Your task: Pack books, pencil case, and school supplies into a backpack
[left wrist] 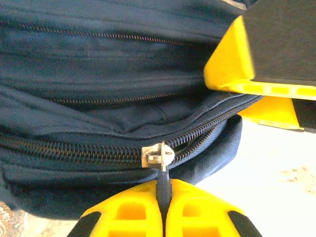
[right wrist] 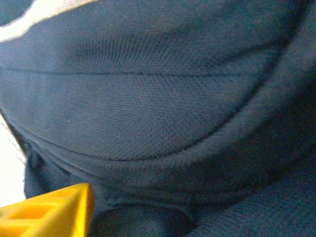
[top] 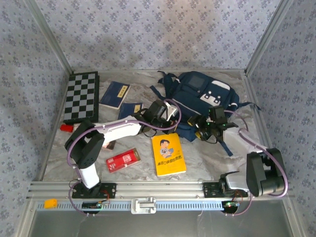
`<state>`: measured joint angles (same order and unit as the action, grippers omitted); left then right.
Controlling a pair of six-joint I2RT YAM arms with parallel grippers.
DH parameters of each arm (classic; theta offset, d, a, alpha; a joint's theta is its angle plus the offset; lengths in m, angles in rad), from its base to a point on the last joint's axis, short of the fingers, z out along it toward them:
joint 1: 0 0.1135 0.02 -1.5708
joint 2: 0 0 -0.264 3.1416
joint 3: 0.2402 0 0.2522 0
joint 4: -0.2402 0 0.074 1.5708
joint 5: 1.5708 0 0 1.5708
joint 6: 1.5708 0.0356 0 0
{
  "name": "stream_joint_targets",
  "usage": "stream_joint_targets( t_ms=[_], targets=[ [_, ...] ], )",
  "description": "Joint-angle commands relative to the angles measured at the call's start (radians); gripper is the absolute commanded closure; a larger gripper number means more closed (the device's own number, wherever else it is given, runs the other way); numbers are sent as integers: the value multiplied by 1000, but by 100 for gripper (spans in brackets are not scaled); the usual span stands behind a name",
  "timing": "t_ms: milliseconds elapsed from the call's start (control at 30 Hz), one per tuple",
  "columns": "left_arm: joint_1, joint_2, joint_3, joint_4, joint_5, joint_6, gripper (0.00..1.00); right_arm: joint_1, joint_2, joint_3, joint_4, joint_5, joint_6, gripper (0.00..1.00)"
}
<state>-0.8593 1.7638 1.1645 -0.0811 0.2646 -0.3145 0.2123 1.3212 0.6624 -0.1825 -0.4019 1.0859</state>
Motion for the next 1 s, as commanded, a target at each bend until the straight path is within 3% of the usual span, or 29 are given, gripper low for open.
stream_joint_targets(
  t_ms=[0,167,267,600,733,967],
  targets=[
    [-10,-30,40,16,33,22,100,7,65,92,76,31,-46,45],
    [-10,-50,22,-25,33,23,100,13,167,244,-74,13,-246,80],
    [-17,-84,-25,-14,48,-2,100,-5,163,291,-193,36,-360,94],
    [16,-55,-75,14,11,-22,100,-267,103,299,-305,48,-493,99],
    [44,-9,-43,26,25,-36,100,-283,129,335,-315,36,-506,93],
    [26,19,13,37,32,-43,100,-258,75,323,-397,2,-515,36]
  ],
)
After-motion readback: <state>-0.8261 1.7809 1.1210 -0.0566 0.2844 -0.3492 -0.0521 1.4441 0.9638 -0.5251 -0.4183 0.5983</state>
